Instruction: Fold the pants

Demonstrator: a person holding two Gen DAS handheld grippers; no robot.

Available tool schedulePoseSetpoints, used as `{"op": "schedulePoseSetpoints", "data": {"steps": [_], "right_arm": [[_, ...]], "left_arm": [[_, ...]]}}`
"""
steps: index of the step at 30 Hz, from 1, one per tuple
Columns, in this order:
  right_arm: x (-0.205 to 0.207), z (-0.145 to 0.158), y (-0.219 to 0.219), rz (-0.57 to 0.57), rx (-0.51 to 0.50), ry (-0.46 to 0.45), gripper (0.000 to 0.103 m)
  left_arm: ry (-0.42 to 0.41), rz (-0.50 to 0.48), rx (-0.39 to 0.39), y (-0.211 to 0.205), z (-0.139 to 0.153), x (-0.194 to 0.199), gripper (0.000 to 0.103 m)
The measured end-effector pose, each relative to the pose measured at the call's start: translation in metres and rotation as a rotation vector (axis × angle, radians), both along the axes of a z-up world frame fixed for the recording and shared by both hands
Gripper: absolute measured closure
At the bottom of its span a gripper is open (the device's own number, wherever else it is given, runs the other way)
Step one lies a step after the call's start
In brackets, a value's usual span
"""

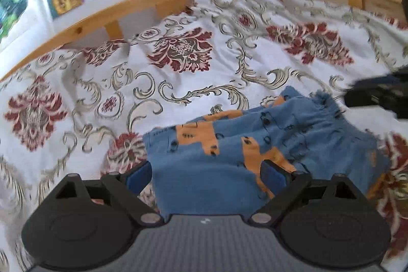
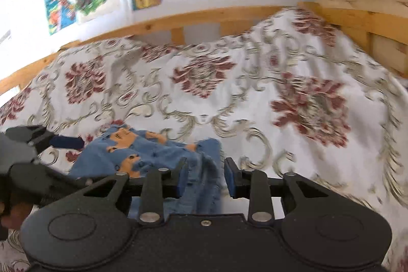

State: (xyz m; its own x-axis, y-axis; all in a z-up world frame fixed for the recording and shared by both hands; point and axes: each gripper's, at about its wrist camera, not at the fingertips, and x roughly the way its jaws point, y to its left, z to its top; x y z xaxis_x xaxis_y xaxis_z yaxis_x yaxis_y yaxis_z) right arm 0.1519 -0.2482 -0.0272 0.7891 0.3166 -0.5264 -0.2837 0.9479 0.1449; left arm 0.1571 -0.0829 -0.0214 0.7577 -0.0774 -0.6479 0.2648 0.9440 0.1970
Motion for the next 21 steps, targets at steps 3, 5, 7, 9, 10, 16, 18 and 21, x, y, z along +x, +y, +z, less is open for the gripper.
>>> {"op": "schedulePoseSetpoints", "data": {"steps": [3, 5, 7, 9, 10, 16, 18, 21], "right_arm": [[0.023, -0.016, 0.009, 0.006, -0.072, 0.077, 0.067], [0.028, -0.018, 0.001, -0.023, -0.028, 0.107, 0.064], [0.016, -0.009, -0.005, -0.044, -0.002, 0.085, 0.058], [0.001, -0.001, -0.01, -0.06, 0.001, 0.075, 0.043], [-0.007, 0.002, -0.013, -0.068, 0.019, 0.076, 0.037], [-0.036, -0.001, -0.004, -0.095, 0.031, 0.108, 0.037], [-0.039, -0.009, 0.005, -0.104, -0.019, 0.134, 0.036], [-0.04, -0.023, 0.006, -0.121, -0.036, 0.182, 0.033]], "left_arm": [[0.015, 0.011, 0.001, 0.005, -0.007, -0.013, 0.008], [0.024, 0.035, -0.012, 0.012, -0.011, -0.019, 0.007], [0.042, 0.068, -0.06, 0.02, -0.009, -0.023, 0.007], [0.063, 0.106, -0.12, 0.031, -0.004, -0.028, 0.007], [0.081, 0.126, -0.15, 0.037, -0.002, -0.031, 0.006], [0.162, 0.236, -0.241, 0.059, -0.001, -0.044, 0.006], [0.178, 0.259, -0.243, 0.061, -0.004, -0.048, 0.005], [0.189, 0.276, -0.257, 0.066, -0.009, -0.051, 0.003]]}}
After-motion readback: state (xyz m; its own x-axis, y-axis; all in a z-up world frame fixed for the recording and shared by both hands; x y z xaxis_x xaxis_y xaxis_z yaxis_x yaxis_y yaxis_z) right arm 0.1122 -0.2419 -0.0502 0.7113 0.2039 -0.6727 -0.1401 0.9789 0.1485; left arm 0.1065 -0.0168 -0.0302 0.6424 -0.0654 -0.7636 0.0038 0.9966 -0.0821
